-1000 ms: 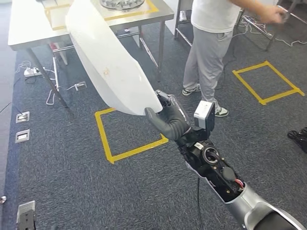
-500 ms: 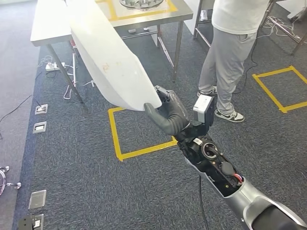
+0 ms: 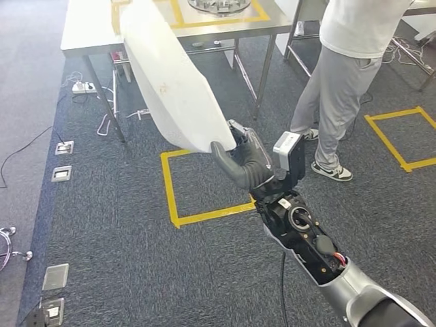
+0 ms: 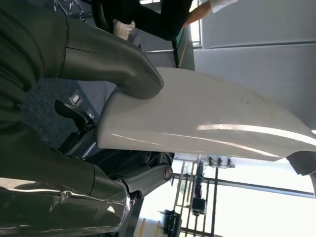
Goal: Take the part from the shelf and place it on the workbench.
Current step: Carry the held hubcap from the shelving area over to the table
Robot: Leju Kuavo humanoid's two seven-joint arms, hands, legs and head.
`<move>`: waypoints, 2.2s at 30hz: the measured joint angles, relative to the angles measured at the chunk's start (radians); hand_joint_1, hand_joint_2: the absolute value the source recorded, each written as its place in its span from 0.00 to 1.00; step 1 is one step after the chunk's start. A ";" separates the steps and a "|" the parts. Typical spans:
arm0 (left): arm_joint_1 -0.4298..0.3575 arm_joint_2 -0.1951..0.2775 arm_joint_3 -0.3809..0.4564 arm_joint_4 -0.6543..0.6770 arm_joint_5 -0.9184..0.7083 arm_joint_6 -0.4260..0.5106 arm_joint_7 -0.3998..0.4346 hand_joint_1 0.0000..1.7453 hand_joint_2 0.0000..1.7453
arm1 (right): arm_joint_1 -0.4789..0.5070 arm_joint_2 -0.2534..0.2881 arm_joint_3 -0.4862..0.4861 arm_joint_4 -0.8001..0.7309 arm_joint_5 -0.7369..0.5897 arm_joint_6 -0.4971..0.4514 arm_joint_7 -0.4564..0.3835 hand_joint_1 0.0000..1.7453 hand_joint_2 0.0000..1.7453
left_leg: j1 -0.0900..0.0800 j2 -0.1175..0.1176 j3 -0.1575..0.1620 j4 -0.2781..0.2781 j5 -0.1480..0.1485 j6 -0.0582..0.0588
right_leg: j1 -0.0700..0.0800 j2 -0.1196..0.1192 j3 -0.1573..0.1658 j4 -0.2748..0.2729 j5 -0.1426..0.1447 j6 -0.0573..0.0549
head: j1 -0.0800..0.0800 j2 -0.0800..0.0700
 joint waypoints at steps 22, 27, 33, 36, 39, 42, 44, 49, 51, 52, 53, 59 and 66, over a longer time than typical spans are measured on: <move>0.006 -0.001 0.000 0.000 -0.008 -0.001 -0.001 0.00 1.00 | 0.037 -0.009 -0.021 -0.039 -0.006 0.017 0.002 1.00 1.00 | 0.004 -0.003 -0.149 0.296 -0.093 -0.040 | 0.007 0.024 0.016 0.003 0.003 -0.044 | -0.004 0.000; 0.004 0.004 0.000 0.000 -0.012 0.003 0.000 0.00 1.00 | 0.035 -0.009 -0.023 -0.041 -0.006 0.018 0.002 1.00 1.00 | -0.014 0.006 -0.043 0.011 0.050 -0.008 | 0.012 0.024 0.061 -0.006 -0.046 -0.028 | -0.009 0.000; 0.003 0.003 0.000 0.000 -0.016 0.003 0.000 0.00 1.00 | 0.034 -0.012 -0.028 -0.047 -0.006 0.018 0.003 1.00 1.00 | -0.006 0.001 0.026 -0.021 0.000 0.017 | 0.012 0.021 0.025 0.123 -0.091 0.000 | -0.003 0.000; 0.003 0.001 0.000 0.000 -0.022 0.003 0.003 0.00 1.00 | 0.044 -0.015 -0.030 -0.048 -0.006 0.019 0.003 1.00 1.00 | -0.005 -0.003 0.063 -0.021 -0.032 0.019 | 0.012 0.022 -0.108 0.291 -0.165 0.006 | 0.003 0.000; 0.004 -0.002 0.000 0.000 -0.025 0.003 0.008 0.00 1.00 | 0.052 -0.021 -0.032 -0.048 -0.006 0.019 0.004 1.00 1.00 | -0.004 -0.009 0.119 -0.021 -0.074 0.012 | 0.008 0.022 -0.139 0.201 -0.101 0.004 | 0.011 0.000; 0.000 -0.007 0.000 0.000 -0.032 0.002 0.012 0.00 1.00 | 0.064 -0.025 -0.034 -0.050 -0.011 0.015 0.005 1.00 1.00 | -0.006 -0.012 0.153 -0.014 -0.114 -0.003 | 0.010 0.020 -0.135 0.054 0.085 -0.008 | 0.006 0.000; -0.005 -0.008 0.000 0.000 -0.037 0.001 0.016 0.00 1.00 | 0.076 -0.026 -0.039 -0.057 -0.015 0.009 0.008 1.00 1.00 | -0.005 -0.014 0.157 -0.011 -0.124 -0.014 | 0.017 0.022 -0.126 0.043 0.096 -0.024 | 0.003 0.000; -0.017 -0.013 0.000 0.000 -0.046 0.002 0.018 0.00 1.00 | 0.099 -0.028 -0.052 -0.083 -0.020 0.002 0.008 1.00 1.00 | 0.000 -0.003 0.013 0.224 -0.142 -0.035 | 0.013 0.026 -0.074 0.019 0.070 -0.048 | 0.000 0.000; -0.017 -0.014 0.000 0.000 -0.049 0.002 0.021 0.00 1.00 | 0.115 -0.028 -0.055 -0.088 -0.018 -0.001 0.007 1.00 1.00 | 0.000 -0.003 -0.076 0.314 -0.194 -0.038 | 0.013 0.027 -0.049 0.013 0.053 -0.050 | -0.001 0.000; -0.017 -0.015 0.000 0.000 -0.050 0.003 0.022 0.00 1.00 | 0.121 -0.028 -0.057 -0.089 -0.016 -0.002 0.007 1.00 1.00 | -0.001 -0.003 -0.098 0.313 -0.201 -0.036 | 0.013 0.028 -0.036 0.013 0.044 -0.050 | -0.002 0.000; -0.018 -0.015 0.000 0.000 -0.052 0.003 0.024 0.00 1.00 | 0.124 -0.028 -0.059 -0.091 -0.013 -0.003 0.006 1.00 1.00 | -0.002 -0.003 -0.105 0.279 -0.182 -0.032 | 0.014 0.030 -0.022 0.013 0.034 -0.050 | -0.002 0.000; -0.022 -0.012 0.000 0.000 -0.058 0.015 0.035 0.00 1.00 | 0.143 -0.028 -0.069 -0.105 -0.002 0.000 0.005 1.00 1.00 | -0.025 -0.009 -0.062 0.002 0.050 0.004 | 0.022 0.041 0.020 0.014 -0.021 -0.031 | -0.008 0.000; -0.028 -0.020 0.000 0.000 -0.060 0.021 0.036 0.00 1.00 | 0.151 -0.029 -0.085 -0.122 0.003 0.005 0.009 1.00 1.00 | -0.013 -0.006 -0.014 -0.008 0.031 0.020 | 0.017 0.031 -0.115 0.296 -0.157 0.001 | 0.004 0.000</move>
